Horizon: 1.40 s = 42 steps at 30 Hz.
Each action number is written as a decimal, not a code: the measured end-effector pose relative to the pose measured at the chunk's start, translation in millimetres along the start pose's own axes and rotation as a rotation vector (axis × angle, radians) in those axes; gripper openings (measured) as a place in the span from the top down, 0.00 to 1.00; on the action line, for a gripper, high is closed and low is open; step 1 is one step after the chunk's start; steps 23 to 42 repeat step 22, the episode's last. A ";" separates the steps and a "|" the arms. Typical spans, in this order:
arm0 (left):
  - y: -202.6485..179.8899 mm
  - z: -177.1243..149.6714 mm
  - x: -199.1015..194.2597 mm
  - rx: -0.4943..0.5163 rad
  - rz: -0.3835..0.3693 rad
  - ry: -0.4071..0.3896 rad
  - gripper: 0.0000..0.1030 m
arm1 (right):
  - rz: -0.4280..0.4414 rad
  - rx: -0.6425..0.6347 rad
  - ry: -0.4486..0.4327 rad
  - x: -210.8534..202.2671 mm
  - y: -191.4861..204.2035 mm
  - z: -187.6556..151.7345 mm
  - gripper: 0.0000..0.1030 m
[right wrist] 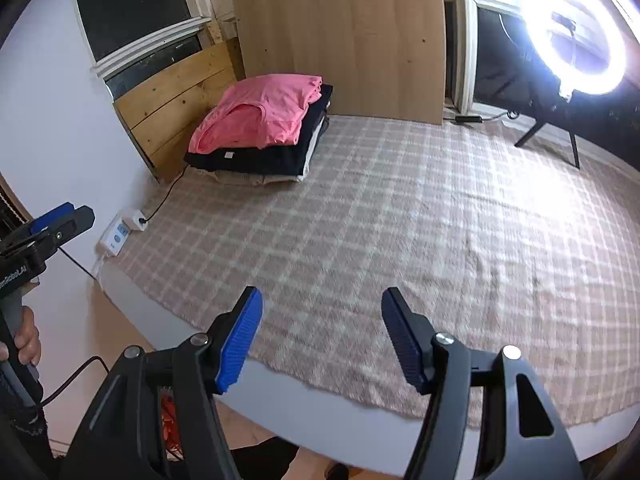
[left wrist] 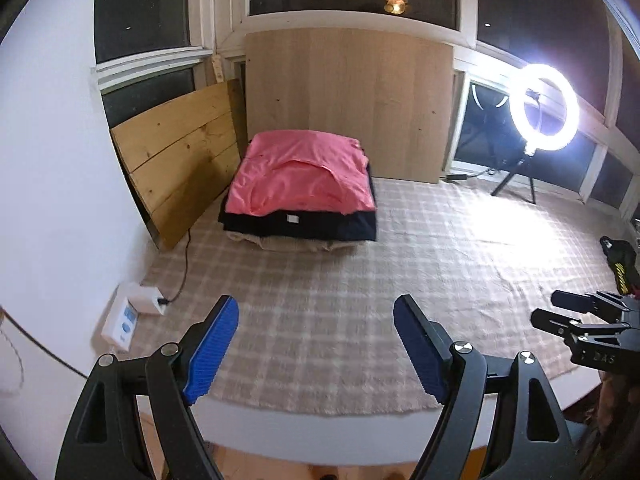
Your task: Fold clothes
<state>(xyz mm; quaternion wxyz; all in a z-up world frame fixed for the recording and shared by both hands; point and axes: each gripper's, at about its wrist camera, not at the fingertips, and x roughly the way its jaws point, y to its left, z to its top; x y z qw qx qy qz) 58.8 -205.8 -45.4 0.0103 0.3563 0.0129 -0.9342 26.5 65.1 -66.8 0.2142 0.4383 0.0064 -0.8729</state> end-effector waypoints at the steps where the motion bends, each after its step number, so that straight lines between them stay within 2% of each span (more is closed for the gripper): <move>1: -3.7 -2.9 -3.5 -0.002 -0.005 0.002 0.24 | 0.004 0.003 0.005 -1.5 -2.5 -3.3 0.40; 4: -14.7 -11.5 -14.1 -0.010 -0.019 0.007 0.24 | 0.011 0.005 0.012 -6.5 -9.2 -13.0 0.40; 9: -28.6 -21.2 -29.6 -0.009 0.014 -0.010 0.21 | 0.022 0.006 0.012 -14.0 -15.0 -23.5 0.40; 14: -34.4 -27.1 -37.5 -0.023 0.002 -0.006 0.21 | 0.028 0.006 0.007 -21.4 -20.4 -29.6 0.40; 22: -45.4 -31.5 -43.8 -0.004 0.023 -0.008 0.20 | 0.017 0.004 0.007 -26.4 -22.9 -33.9 0.40; 42: -45.4 -31.5 -43.8 -0.004 0.023 -0.008 0.20 | 0.017 0.004 0.007 -26.4 -22.9 -33.9 0.40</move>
